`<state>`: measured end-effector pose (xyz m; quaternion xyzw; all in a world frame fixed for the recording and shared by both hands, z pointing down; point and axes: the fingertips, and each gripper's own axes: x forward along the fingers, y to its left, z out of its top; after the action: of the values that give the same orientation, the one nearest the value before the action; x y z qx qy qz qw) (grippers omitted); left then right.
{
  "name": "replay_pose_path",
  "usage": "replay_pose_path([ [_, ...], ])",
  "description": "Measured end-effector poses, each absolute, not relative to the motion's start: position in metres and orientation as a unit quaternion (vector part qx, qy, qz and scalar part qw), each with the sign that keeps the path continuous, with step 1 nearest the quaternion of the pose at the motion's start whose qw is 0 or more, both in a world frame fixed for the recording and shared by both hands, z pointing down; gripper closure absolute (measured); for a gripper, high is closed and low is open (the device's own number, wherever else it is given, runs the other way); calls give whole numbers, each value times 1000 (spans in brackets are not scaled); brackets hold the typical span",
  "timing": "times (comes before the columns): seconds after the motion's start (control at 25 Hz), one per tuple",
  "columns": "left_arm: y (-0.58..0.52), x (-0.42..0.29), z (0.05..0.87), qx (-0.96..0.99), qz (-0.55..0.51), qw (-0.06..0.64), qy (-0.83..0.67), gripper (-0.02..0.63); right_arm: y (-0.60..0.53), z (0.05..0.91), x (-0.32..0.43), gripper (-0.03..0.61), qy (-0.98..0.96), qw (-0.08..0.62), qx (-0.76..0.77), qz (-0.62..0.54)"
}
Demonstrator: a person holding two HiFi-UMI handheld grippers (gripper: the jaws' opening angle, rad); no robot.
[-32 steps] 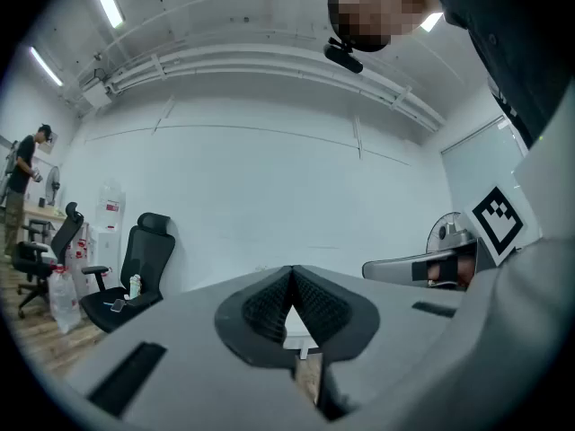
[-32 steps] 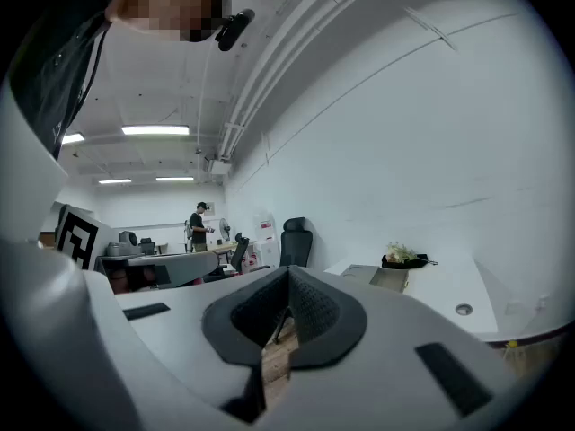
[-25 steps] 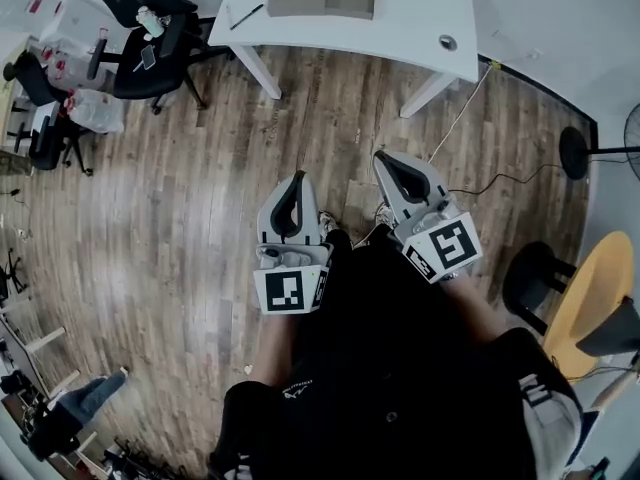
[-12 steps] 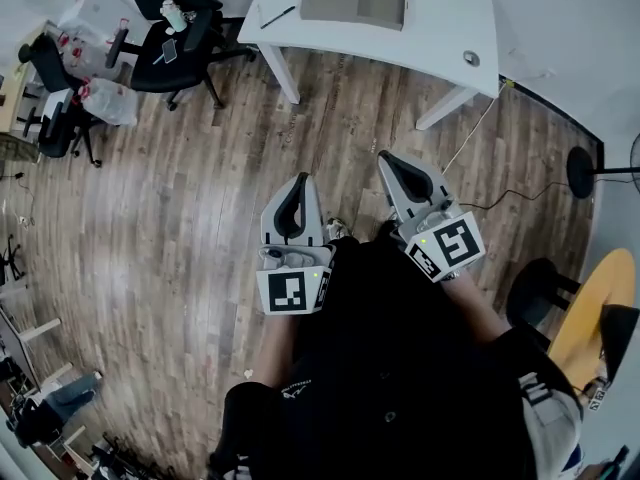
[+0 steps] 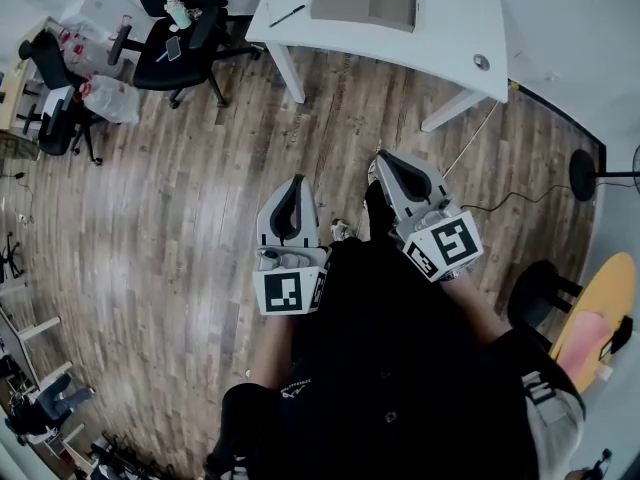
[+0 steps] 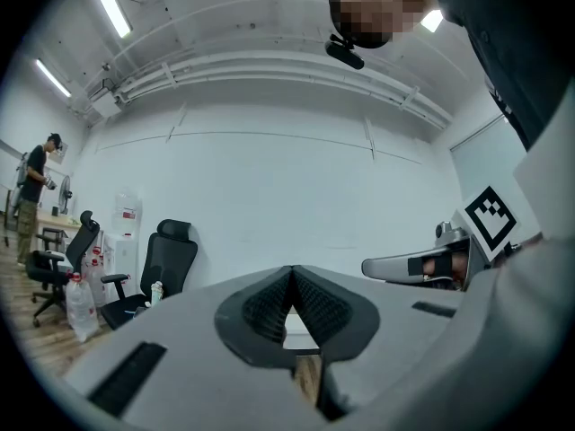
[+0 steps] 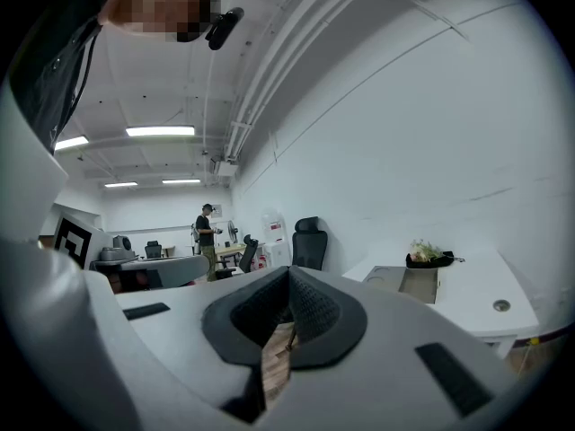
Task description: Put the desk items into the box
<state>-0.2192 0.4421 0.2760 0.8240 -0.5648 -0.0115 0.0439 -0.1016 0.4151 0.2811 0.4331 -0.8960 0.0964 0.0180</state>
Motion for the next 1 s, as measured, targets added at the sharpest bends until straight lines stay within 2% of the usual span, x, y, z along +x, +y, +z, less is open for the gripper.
replay_pose_path([
  [0.32, 391, -215, 287, 812, -2, 47, -582, 606, 358, 297, -106, 580, -906, 25, 408, 108],
  [1.0, 214, -197, 278, 773, 10, 41, -632, 606, 162, 293, -83, 580, -925, 27, 361, 115],
])
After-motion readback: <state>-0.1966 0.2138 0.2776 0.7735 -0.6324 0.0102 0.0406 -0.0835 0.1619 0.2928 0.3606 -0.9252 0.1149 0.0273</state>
